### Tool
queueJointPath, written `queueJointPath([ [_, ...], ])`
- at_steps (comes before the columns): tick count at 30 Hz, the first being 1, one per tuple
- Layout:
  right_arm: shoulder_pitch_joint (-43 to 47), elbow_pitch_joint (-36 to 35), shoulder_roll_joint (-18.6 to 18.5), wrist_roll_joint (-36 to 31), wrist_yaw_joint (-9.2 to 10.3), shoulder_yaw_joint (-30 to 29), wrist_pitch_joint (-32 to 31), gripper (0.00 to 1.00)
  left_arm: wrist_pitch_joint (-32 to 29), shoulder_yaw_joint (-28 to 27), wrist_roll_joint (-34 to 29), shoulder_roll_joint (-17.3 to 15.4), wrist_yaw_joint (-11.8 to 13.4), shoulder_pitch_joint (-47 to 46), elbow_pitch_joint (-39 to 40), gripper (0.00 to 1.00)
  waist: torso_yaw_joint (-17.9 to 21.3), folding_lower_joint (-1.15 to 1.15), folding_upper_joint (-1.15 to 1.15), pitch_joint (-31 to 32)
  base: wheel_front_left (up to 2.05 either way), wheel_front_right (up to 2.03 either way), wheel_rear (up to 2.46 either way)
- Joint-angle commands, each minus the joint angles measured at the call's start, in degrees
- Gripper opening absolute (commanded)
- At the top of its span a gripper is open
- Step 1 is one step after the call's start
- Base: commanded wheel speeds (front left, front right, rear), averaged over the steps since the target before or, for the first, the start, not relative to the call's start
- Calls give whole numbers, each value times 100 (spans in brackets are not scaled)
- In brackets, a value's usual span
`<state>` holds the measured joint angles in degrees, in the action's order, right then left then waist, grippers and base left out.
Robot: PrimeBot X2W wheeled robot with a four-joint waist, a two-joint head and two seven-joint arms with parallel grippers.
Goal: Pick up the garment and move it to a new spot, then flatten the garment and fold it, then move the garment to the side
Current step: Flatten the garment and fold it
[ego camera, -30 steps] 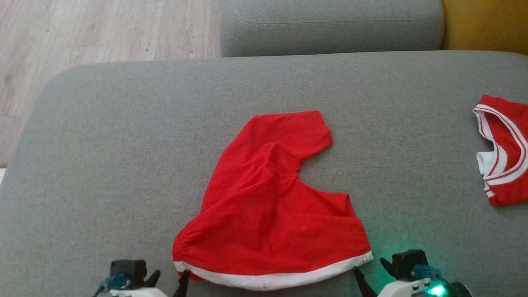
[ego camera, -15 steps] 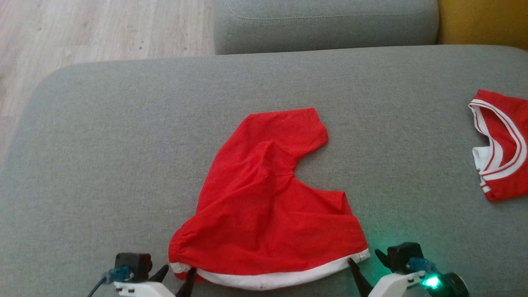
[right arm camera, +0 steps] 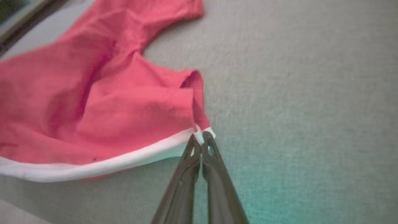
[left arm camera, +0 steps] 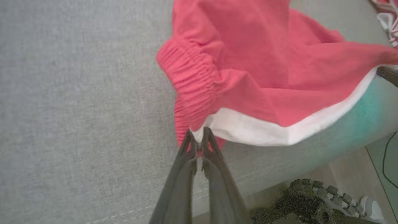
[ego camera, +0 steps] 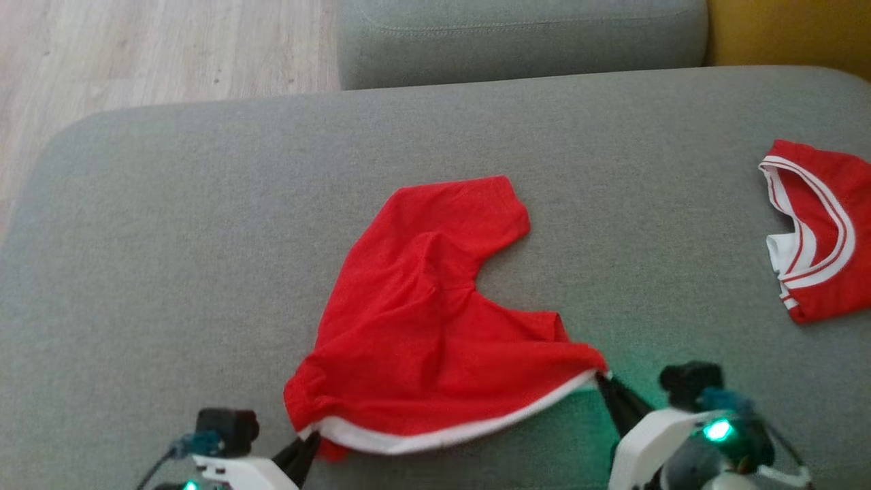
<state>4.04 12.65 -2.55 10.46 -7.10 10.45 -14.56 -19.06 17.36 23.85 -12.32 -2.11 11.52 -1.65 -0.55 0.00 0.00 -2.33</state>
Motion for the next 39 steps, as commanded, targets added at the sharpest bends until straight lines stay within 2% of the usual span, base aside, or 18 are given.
queueJointPath([
  [1, -213, -376, -46, 203, -39, 24, 41, 0, 11, -304, 147, -38, -35, -208, 379, 0, 24, 0, 0, 41, 0, 0, 0],
  [4, -122, -1063, -113, 777, -39, -156, -172, 0, -128, -492, 565, -16, -64, -81, 1002, 0, 95, 0, 0, 106, 0, 0, 0],
  [7, -5, -2038, -257, 1441, -39, -345, -493, 0, -395, -664, 977, -89, -95, 42, 1844, 0, 177, 0, 0, 147, 0, 0, 0],
  [12, 26, -3674, -411, 2368, -39, -1007, -1171, 0, -843, -874, 1610, -207, -121, -71, 3257, 0, 296, 0, 0, 75, 0, 0, 0],
  [13, 26, -3674, -411, 2368, -39, -1007, -1171, 0, -843, -874, 1610, -207, -121, -71, 3257, 0, 296, 0, 0, 75, 0, 0, 0],
  [17, -480, -4635, -453, 2879, -39, -1525, -1796, 0, -1199, -989, 2142, -207, -93, -714, 4081, 0, 368, 0, 0, -180, 0, 0, 0],
  [20, -1215, -4904, -463, 3119, -39, -1814, -2290, 0, -1571, -1039, 2446, -254, -14, -1589, 4369, 0, 399, 0, 0, -456, 0, 0, 0],
  [23, -2111, -4751, -612, 3099, -39, -1942, -2775, 0, -2033, -893, 2831, -208, 83, -2642, 4316, 0, 364, 0, 0, -773, 0, 0, 0],
  [25, -2739, -4437, -642, 3032, -39, -1974, -3003, 0, -2318, -853, 2869, -262, 148, -3374, 4017, 0, 339, 0, 0, -1006, 0, 0, 0],
  [28, -3784, -3775, -673, 2707, -39, -2012, -3142, 0, -2615, -782, 2741, -306, 225, -4485, 3209, 0, 258, 0, 0, -1392, 0, 0, 0],
  [31, -4899, -2900, -612, 2232, -39, -1964, -3017, 0, -2651, -724, 2411, -284, 273, -5584, 2072, 0, 193, 0, 0, -1735, 0, 0, 0],
  [34, -5988, -1869, -414, 1700, -39, -1975, -2583, 0, -2247, -706, 1937, -164, 277, -6618, 901, 0, 169, 0, 0, -2034, 0, 0, 0],
  [39, -7432, -166, -178, 1112, -39, -2118, -1431, 0, -962, -573, 1206, 155, 64, -7957, -978, 0, 124, 0, 0, -2275, 0, 0, 0],
])
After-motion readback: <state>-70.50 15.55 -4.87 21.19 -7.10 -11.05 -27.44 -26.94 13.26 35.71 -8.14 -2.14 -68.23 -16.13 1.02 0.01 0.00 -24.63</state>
